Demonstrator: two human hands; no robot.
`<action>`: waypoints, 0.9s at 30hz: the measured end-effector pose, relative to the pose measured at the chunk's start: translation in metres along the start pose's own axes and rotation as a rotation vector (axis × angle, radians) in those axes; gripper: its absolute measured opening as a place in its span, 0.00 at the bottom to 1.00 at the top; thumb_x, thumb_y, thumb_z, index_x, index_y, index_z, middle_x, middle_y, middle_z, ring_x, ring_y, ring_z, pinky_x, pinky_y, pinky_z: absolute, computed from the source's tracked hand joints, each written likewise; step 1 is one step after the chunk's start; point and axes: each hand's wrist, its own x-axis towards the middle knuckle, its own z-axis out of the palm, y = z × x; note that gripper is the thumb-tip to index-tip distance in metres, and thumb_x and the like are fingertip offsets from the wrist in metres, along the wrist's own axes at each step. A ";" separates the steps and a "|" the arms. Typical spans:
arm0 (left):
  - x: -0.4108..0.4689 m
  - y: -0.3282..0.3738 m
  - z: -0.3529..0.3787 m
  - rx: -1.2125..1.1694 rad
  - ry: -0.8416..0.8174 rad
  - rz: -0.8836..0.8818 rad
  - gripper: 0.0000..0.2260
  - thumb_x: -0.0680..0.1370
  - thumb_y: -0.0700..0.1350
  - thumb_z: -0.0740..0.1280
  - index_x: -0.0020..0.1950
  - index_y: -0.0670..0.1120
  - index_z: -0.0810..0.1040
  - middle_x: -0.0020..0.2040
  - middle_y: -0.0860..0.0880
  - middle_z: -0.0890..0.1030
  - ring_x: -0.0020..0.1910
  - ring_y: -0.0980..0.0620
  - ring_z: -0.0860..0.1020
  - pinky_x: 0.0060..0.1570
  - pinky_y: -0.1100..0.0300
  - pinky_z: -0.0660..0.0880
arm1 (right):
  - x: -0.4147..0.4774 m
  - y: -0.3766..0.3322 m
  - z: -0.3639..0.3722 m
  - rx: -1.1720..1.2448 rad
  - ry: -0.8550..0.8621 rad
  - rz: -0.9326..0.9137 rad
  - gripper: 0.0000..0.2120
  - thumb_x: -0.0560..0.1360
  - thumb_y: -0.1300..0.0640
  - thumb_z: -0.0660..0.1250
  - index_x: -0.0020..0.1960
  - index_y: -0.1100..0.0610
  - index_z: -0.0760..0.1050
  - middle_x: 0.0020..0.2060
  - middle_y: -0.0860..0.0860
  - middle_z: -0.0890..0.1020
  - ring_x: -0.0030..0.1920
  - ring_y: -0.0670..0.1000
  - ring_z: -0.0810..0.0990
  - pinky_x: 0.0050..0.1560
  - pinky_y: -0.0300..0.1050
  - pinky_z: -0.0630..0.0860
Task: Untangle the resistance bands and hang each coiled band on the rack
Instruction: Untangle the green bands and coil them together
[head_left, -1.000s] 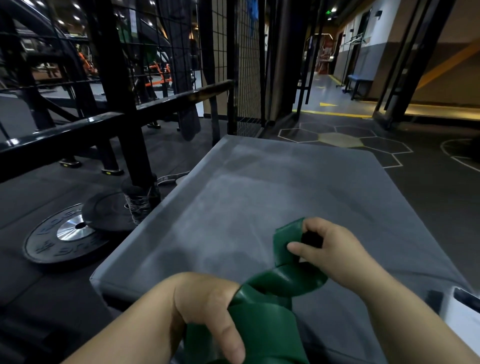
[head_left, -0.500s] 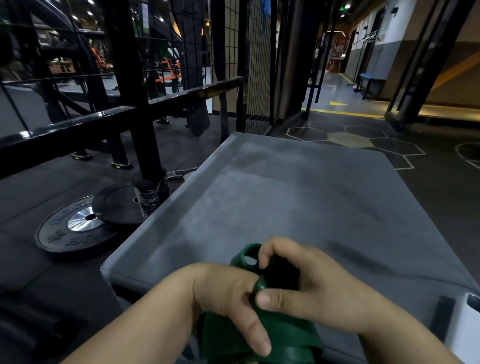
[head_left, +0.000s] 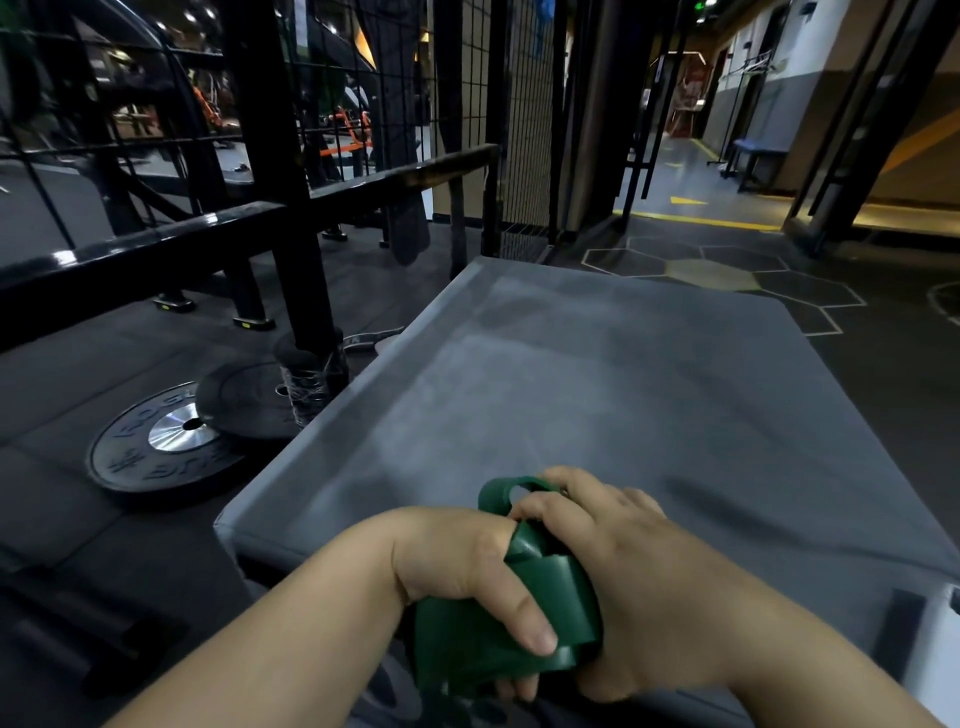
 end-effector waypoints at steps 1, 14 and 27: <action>-0.001 0.001 0.000 -0.020 0.014 -0.010 0.06 0.71 0.36 0.68 0.46 0.43 0.81 0.38 0.47 0.84 0.36 0.52 0.82 0.38 0.61 0.80 | 0.002 0.002 0.005 -0.028 0.076 -0.021 0.49 0.58 0.38 0.74 0.74 0.41 0.54 0.70 0.40 0.55 0.69 0.41 0.62 0.68 0.37 0.55; 0.010 0.022 -0.010 0.582 0.693 -0.232 0.20 0.61 0.62 0.78 0.45 0.53 0.78 0.41 0.57 0.82 0.43 0.55 0.81 0.40 0.62 0.76 | 0.017 0.048 0.018 0.094 0.304 0.059 0.31 0.57 0.40 0.72 0.60 0.43 0.72 0.64 0.38 0.69 0.64 0.38 0.71 0.61 0.43 0.67; 0.049 -0.007 -0.015 -0.071 1.141 0.085 0.27 0.73 0.68 0.64 0.49 0.43 0.81 0.45 0.47 0.85 0.46 0.49 0.82 0.52 0.54 0.78 | 0.025 0.059 0.028 0.216 0.463 0.066 0.30 0.59 0.44 0.63 0.61 0.45 0.72 0.62 0.38 0.71 0.65 0.44 0.71 0.68 0.56 0.65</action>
